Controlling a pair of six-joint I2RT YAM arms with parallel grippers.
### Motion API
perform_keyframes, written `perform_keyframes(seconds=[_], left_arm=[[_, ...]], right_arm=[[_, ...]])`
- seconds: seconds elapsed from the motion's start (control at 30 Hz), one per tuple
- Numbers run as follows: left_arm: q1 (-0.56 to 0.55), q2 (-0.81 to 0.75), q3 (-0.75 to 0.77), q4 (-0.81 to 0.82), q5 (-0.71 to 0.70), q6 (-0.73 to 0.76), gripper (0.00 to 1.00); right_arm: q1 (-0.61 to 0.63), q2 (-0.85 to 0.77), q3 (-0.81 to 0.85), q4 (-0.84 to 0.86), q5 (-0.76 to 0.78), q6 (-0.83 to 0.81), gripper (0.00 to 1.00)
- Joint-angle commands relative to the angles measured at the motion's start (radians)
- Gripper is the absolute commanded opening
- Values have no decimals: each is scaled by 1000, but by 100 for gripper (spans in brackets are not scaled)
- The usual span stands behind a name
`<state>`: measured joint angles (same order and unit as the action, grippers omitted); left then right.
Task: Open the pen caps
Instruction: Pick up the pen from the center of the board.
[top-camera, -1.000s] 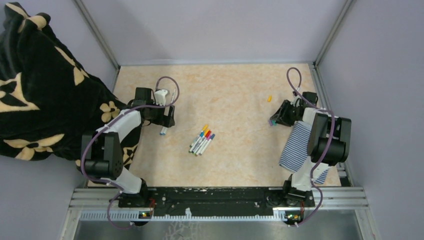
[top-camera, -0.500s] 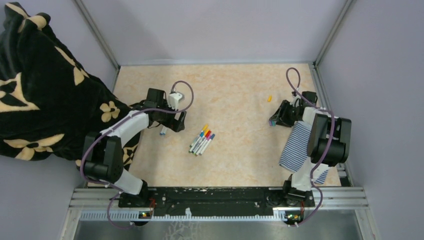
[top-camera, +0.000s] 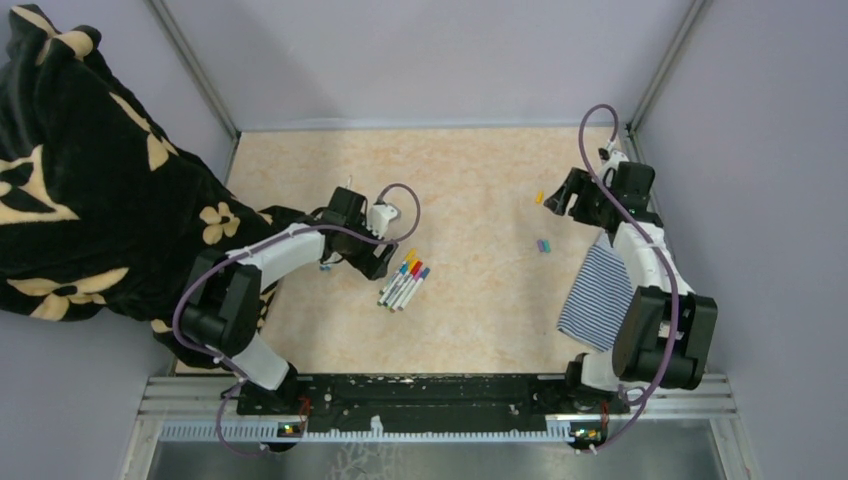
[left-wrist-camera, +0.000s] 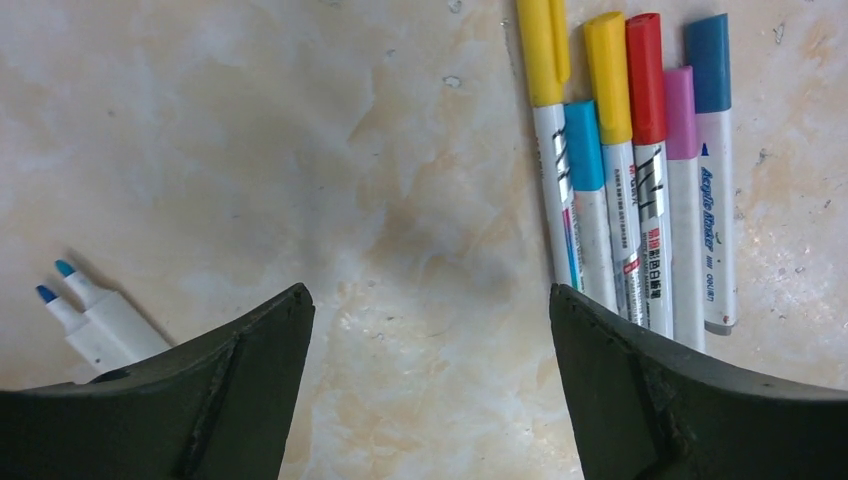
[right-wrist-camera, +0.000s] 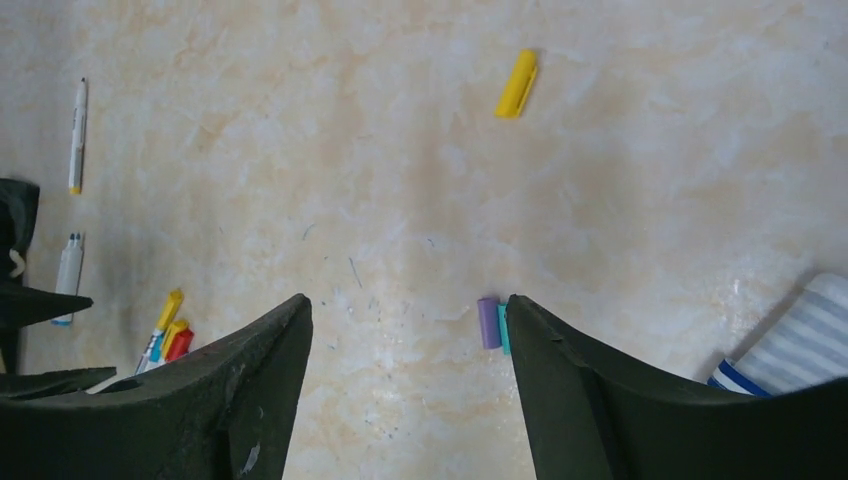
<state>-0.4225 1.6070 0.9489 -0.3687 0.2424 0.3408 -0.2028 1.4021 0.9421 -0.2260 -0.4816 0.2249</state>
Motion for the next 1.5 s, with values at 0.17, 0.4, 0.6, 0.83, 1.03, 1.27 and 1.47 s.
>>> perform_keyframes(seconds=[0.17, 0.4, 0.6, 0.83, 1.03, 1.27, 1.47], left_arm=[[-91, 61, 31, -10, -78, 3, 90], [-101, 84, 34, 12, -123, -11, 85], [-105, 102, 32, 28, -176, -19, 73], [-107, 135, 28, 38, -214, -25, 54], [-107, 143, 24, 42, -217, -25, 30], [-108, 142, 21, 51, -233, -25, 0], [-108, 112, 4, 82, -242, -5, 0]], right_arm=[[111, -90, 87, 34, 45, -10, 72], [132, -75, 117, 28, 18, 24, 72], [153, -74, 102, 45, 18, 30, 72], [159, -77, 73, 80, 24, 38, 72], [160, -67, 45, 103, 19, 36, 72], [171, -41, 39, 108, -50, 37, 72], [204, -32, 39, 114, -118, 24, 72]])
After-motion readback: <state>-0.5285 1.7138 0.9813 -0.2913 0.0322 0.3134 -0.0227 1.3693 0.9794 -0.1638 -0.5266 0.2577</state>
